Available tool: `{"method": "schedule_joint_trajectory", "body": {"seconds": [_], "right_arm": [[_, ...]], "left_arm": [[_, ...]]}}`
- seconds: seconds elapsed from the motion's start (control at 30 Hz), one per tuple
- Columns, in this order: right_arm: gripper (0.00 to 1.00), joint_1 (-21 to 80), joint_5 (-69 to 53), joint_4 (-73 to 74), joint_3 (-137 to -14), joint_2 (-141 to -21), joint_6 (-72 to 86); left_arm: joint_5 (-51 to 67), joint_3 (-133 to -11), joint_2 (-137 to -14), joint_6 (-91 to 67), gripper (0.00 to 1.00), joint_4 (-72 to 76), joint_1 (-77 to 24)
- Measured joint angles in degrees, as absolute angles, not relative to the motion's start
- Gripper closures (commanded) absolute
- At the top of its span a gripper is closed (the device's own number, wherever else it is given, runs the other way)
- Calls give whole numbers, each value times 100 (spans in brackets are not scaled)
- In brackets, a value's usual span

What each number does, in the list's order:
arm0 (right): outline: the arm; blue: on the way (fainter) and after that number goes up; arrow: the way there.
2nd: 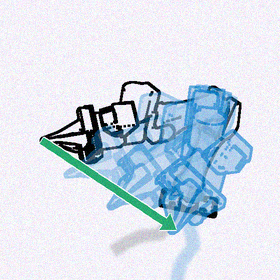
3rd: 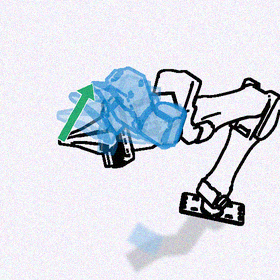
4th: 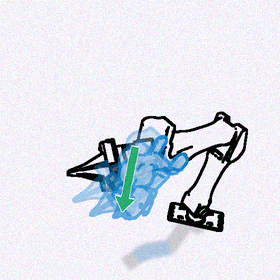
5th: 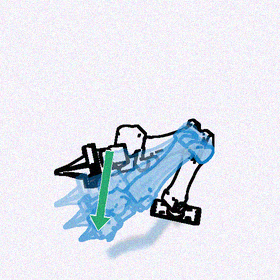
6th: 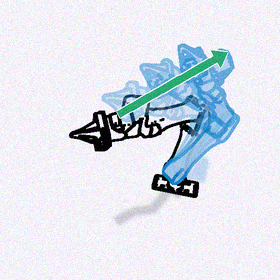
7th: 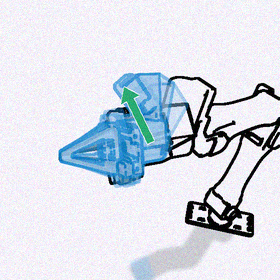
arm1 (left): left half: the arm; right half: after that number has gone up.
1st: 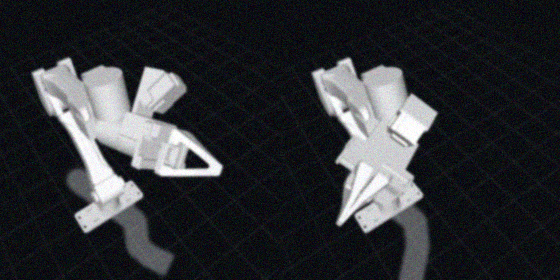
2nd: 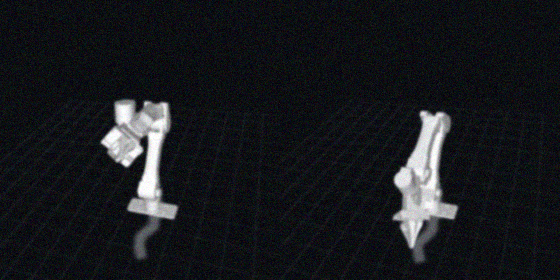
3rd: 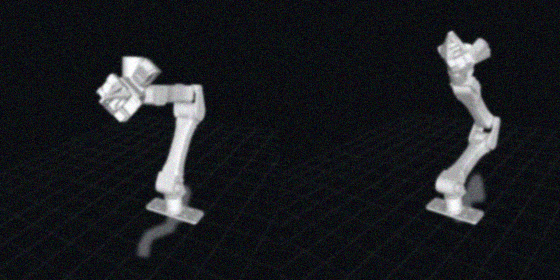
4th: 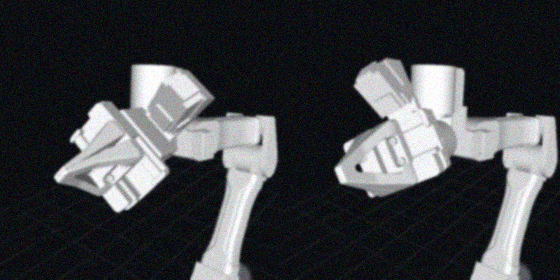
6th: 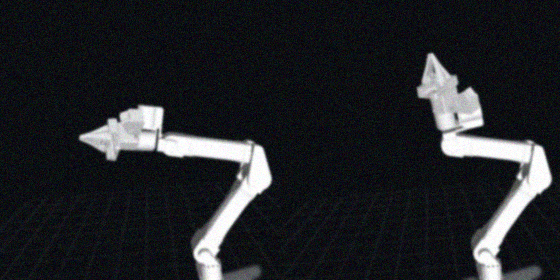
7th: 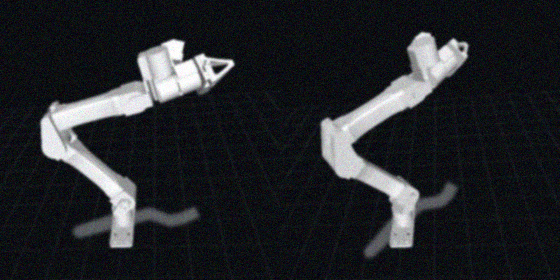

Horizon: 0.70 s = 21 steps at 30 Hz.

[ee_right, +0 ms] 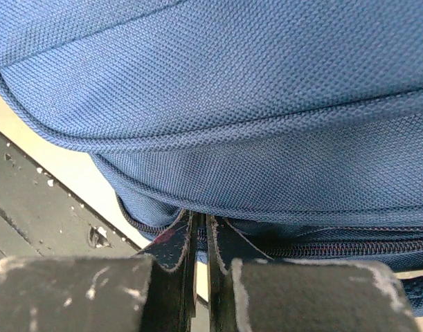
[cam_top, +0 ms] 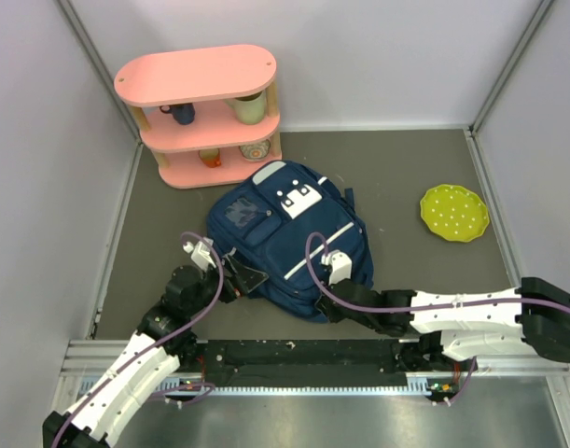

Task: Pack the student bag
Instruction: Zip the student bag at the center of the board.

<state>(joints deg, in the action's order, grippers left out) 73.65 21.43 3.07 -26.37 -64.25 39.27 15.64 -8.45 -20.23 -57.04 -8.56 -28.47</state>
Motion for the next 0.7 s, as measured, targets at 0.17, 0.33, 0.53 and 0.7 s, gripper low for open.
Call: {"method": "schedule_joint_trajectory", "body": {"seconds": [0.17,0.33,0.53,0.7], "right_arm": [[100,7363,2049,375,-2639,-6281,3710],[100,7363,1817,445,-2637,-6071,3522],[100,7358,1614,436,-2637,-6071,3452],[100,7358,1575,427,-2637,-6084,3435]], "left_arm": [[1562,-845,-2016,-5736,5,-775,-2882],[1531,-854,-2130,-5865,5,-655,-2987],[650,-854,-2202,-6429,19,-526,-3970],[-495,-692,-2502,-7122,39,397,-4989]]}}
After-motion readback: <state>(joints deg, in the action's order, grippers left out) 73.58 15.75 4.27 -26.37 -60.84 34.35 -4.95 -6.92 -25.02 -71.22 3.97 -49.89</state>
